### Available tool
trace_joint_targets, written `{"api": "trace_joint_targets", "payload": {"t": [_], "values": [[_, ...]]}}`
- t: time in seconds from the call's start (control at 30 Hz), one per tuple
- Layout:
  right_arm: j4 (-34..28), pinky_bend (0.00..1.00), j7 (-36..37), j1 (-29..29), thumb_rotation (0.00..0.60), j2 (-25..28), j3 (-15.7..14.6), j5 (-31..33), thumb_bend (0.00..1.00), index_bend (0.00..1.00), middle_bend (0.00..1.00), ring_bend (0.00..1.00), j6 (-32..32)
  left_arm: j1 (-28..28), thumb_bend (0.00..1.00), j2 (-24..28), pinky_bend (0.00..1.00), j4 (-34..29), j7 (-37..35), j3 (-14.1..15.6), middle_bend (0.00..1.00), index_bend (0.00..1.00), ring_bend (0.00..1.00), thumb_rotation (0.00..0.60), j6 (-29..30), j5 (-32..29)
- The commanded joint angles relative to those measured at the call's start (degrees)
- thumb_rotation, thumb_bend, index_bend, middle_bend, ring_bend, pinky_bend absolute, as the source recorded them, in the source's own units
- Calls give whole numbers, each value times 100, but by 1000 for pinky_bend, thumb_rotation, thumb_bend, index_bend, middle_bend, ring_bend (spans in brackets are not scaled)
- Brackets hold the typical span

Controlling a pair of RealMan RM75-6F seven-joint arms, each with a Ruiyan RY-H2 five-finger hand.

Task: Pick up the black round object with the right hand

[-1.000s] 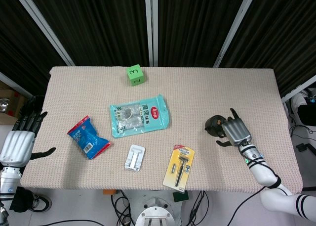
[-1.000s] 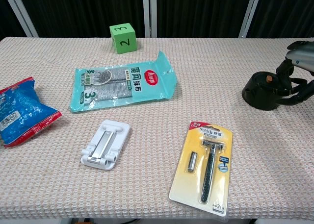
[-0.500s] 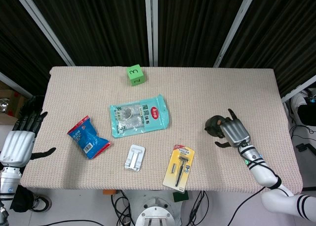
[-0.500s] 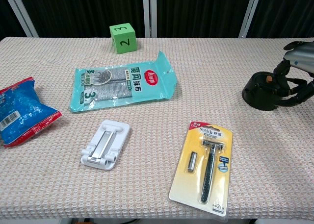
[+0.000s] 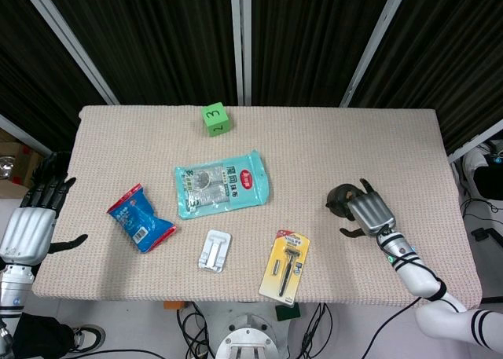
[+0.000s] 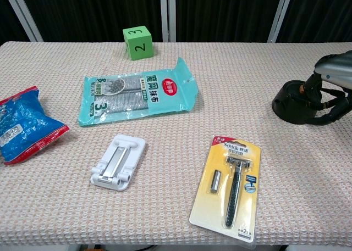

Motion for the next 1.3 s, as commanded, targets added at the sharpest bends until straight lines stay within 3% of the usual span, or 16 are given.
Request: {"api": "trace_joint_targets", "payload": {"t": [0.03, 0.3, 0.47, 0.73, 0.93, 1.3], "values": [[-14, 221, -3, -9, 375, 8, 0, -11, 189, 643, 500, 364, 10, -7, 0, -1, 132, 1, -1, 1, 23, 61, 20, 515, -12, 1], [-9, 239, -29, 2, 377, 20, 41, 35, 194, 656, 517, 441, -15, -1, 0, -4, 132, -5, 11, 3, 23, 61, 20, 516, 3, 5], [-17, 240, -54, 13, 375, 22, 44, 75, 196, 662, 541, 557, -60, -8, 0, -5, 132, 1, 10, 1, 23, 61, 20, 517, -13, -7], [20, 254, -112, 9, 375, -23, 28, 141, 197, 676, 562, 610, -94, 0, 0, 6, 132, 0, -7, 0, 23, 61, 20, 517, -1, -14], [83, 191, -111, -16, 376, -43, -3, 148, 196, 700, 584, 616, -102, -1, 0, 11, 132, -8, 3, 2, 24, 61, 20, 519, -8, -18], [346, 170, 286, -66, 378, -132, -20, -122, 201, 707, 586, 606, -84, -8, 0, 10, 132, -12, 14, 2, 24, 61, 20, 520, -28, -35]]}}
